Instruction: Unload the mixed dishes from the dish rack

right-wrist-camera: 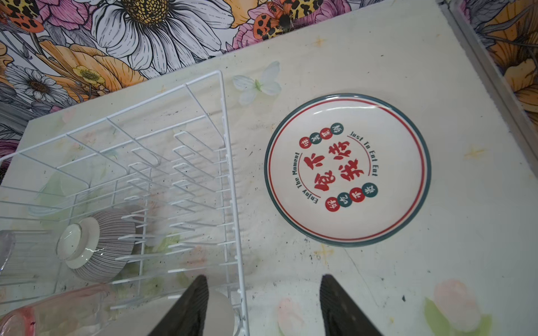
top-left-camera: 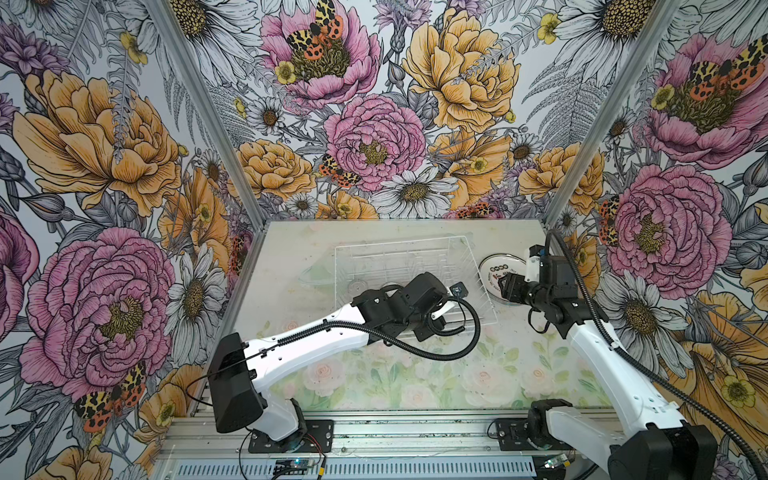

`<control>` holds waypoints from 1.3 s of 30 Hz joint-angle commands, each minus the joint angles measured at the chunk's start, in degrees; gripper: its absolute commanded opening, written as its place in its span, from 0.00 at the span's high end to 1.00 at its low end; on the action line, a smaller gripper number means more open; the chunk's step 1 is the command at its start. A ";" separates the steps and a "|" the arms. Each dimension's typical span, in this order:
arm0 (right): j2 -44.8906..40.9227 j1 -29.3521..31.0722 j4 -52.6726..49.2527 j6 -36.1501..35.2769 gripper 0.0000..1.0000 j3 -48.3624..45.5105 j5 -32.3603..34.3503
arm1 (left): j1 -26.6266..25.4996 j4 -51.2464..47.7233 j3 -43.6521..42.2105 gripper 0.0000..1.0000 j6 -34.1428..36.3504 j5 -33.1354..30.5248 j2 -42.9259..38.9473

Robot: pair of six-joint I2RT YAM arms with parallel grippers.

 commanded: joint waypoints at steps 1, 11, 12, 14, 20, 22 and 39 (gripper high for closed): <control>-1.15 0.25 -0.97 -1.17 0.37 1.45 2.35 | -1.31 -1.45 2.36 0.56 2.55 -1.36 1.48; -0.55 0.23 -0.90 -1.66 0.37 1.62 1.79 | -5.12 -4.22 5.49 0.56 8.23 -5.76 5.88; -0.53 0.24 -0.90 -1.66 0.37 1.68 1.70 | -5.09 -4.42 5.92 0.56 8.58 -7.00 6.69; -0.55 0.24 -0.90 -1.63 0.37 1.68 1.62 | -5.09 -4.54 6.72 0.56 9.02 -9.51 8.14; -0.98 0.22 -0.90 -2.10 0.37 1.53 1.59 | -5.15 -4.49 9.44 0.57 10.71 -14.73 12.81; -1.00 0.23 -0.90 -2.14 0.37 1.46 1.49 | -5.18 -4.45 10.06 0.58 11.37 -16.54 14.00; -0.59 0.22 -0.81 -2.34 0.37 1.08 1.86 | -4.69 -4.11 11.79 0.84 11.78 -19.11 16.09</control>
